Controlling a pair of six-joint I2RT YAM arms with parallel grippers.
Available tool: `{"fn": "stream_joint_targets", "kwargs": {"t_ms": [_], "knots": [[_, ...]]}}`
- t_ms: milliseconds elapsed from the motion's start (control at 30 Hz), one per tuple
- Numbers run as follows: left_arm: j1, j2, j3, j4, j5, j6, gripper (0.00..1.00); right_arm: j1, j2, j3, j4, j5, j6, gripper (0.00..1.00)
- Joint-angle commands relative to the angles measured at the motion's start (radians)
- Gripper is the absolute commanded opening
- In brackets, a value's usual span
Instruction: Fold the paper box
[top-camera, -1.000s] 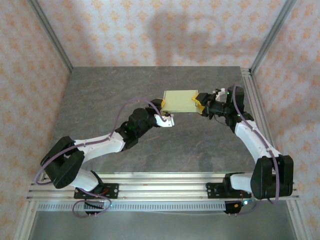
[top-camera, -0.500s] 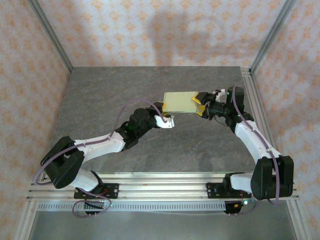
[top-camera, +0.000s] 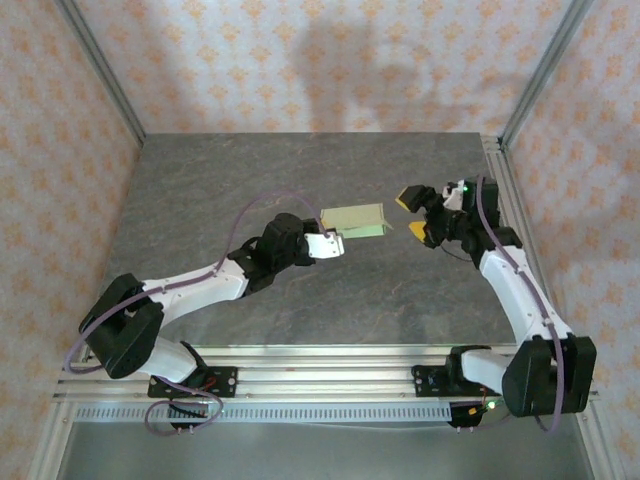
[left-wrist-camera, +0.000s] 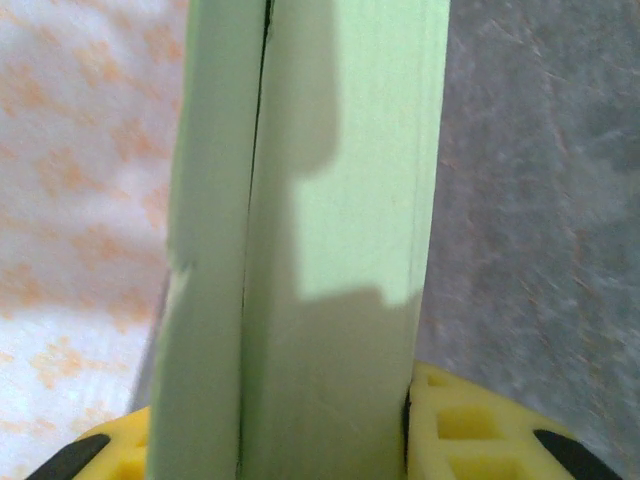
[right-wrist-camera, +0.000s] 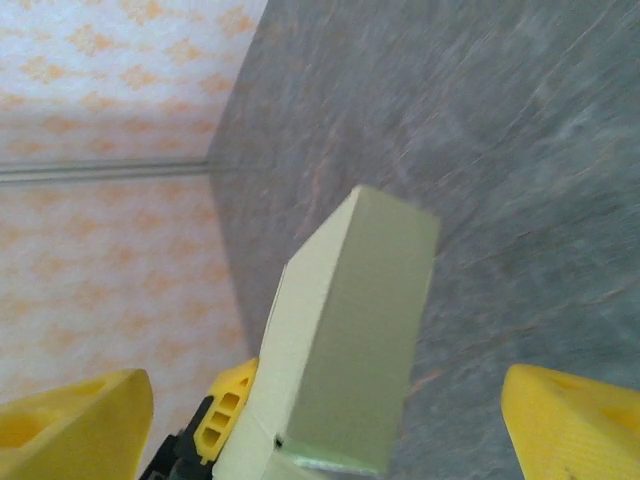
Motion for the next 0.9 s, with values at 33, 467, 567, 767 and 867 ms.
{"fn": "stream_joint_targets", "kwargs": {"t_ms": [33,467,567,767,867], "knots": [[0.02,-0.058,0.026,-0.178,0.06,-0.2,0.34,-0.003,-0.062,0.069,-0.187,0.137,-0.315,0.9],[0.108,-0.038,0.142,-0.592,0.334,-0.333,0.33,0.123,-0.092,0.142,-0.384,0.272,-1.006,0.89],[0.109,-0.009,0.182,-0.671,0.36,-0.326,0.33,0.191,-0.087,0.131,-0.393,0.304,-1.113,0.89],[0.123,0.056,0.262,-0.807,0.413,-0.308,0.33,0.281,-0.048,0.127,-0.354,0.31,-1.221,0.82],[0.13,0.108,0.315,-0.87,0.448,-0.311,0.34,0.288,-0.014,0.134,-0.326,0.269,-1.235,0.69]]}}
